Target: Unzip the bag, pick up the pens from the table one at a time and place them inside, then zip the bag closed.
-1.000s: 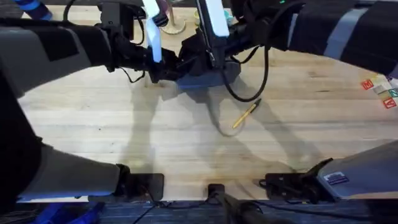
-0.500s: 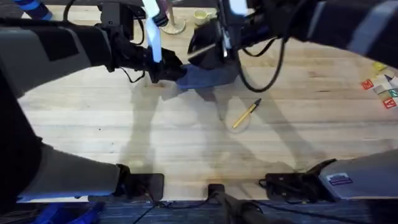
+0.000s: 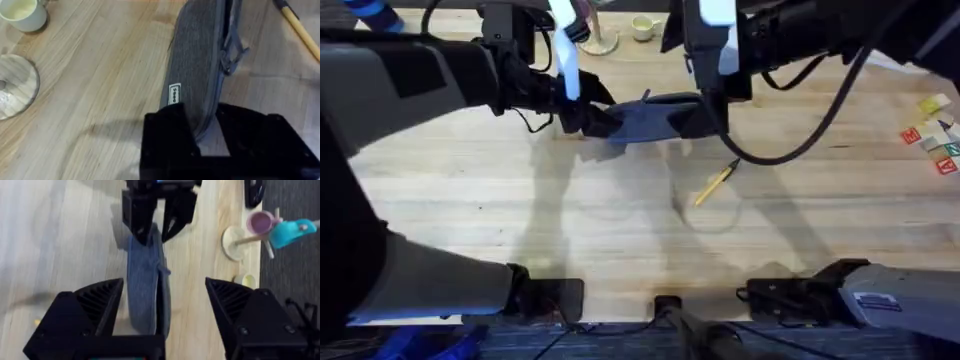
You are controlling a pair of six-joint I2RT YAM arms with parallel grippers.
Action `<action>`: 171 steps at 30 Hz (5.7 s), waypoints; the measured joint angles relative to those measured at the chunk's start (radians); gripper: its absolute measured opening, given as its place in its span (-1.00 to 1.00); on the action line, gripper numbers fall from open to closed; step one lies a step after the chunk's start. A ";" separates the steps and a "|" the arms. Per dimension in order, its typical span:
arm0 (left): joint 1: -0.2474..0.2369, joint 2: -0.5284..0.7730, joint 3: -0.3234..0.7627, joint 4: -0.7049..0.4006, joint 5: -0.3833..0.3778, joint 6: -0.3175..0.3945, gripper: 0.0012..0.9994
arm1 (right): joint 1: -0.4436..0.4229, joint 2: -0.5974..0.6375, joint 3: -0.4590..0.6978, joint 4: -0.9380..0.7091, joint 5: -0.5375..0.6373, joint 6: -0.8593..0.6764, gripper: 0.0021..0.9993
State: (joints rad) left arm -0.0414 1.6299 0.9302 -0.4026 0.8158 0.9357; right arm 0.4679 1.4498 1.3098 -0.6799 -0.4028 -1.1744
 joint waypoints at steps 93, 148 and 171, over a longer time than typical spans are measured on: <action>0.000 -0.383 0.000 -0.290 -0.158 0.000 0.99 | -0.013 0.504 0.449 -0.390 0.201 -0.013 -0.94; 0.000 -0.384 0.000 -0.312 -0.170 0.000 0.99 | -0.023 0.492 0.476 -0.343 0.158 -0.038 0.99; 0.000 -0.383 0.000 -0.312 -0.184 0.000 0.99 | -0.158 0.103 0.496 -0.576 0.118 0.266 0.99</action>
State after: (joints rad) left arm -0.0414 1.2464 0.9306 -0.7151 0.6315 0.9356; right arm 0.3099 1.5530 1.8057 -1.2555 -0.2848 -0.9083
